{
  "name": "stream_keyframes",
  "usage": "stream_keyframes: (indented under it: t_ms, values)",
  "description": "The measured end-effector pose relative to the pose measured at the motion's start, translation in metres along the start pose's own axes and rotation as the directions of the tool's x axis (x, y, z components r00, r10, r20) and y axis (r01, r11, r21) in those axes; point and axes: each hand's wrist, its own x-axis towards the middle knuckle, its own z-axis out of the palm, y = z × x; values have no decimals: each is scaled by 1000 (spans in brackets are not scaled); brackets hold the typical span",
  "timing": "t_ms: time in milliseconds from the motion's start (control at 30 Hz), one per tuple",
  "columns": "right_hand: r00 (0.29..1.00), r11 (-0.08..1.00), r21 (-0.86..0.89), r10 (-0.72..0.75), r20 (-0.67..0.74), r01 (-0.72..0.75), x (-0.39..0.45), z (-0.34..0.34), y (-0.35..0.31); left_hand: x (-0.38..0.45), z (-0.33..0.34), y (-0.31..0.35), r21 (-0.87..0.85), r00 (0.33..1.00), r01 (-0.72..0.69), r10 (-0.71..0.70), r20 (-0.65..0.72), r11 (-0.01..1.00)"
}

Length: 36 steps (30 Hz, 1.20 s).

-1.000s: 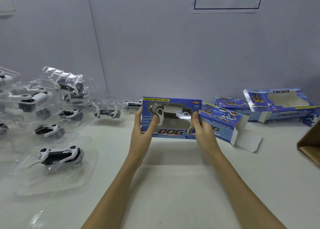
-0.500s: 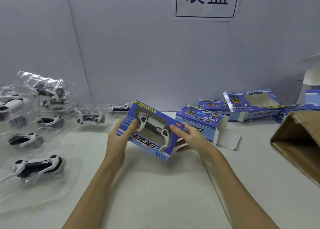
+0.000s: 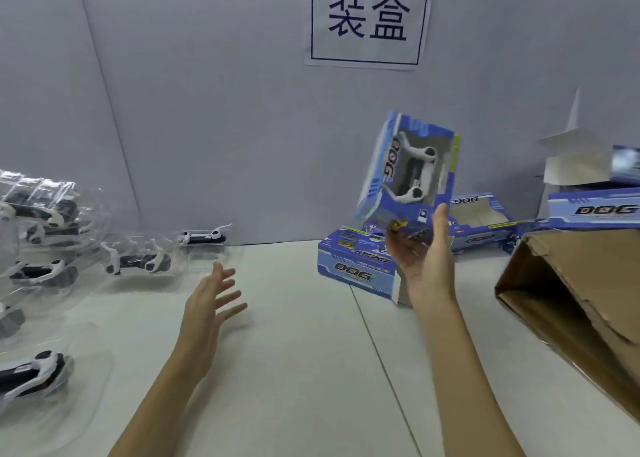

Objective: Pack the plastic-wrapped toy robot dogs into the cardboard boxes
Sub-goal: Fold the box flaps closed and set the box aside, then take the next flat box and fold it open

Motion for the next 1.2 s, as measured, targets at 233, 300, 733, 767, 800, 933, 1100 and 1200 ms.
stream_keyframes:
  t_ms: [233,300,733,767,800,933,1100,1200]
  values:
    - [943,848,-480,-313,-111,225,24,-14,3,-4,6,2,93,999,32,-36,36,995]
    - [930,616,-777,-348,-119,131,28,-14,24,-5,6,2,98,998,44,-48,39,994]
    - [960,424,-865,-191,206,270,19,-10,78,-18,16,-5,592,944,-323,296,146,738]
    - [938,387,-856,-193,288,342,13,-2,73,-19,17,-8,676,887,-446,391,246,586]
    - [915,353,-845,-192,355,401,6,5,70,-20,19,-11,715,823,-546,441,358,437]
    - [800,242,-763,-219,559,600,-29,33,74,-28,41,-13,785,698,-618,489,524,41]
    - [674,210,-649,-371,639,731,-50,51,73,-22,40,-1,859,610,-502,663,433,-99]
    - [591,183,-619,-584,556,763,-44,46,61,-18,29,4,843,584,-536,701,410,-46]
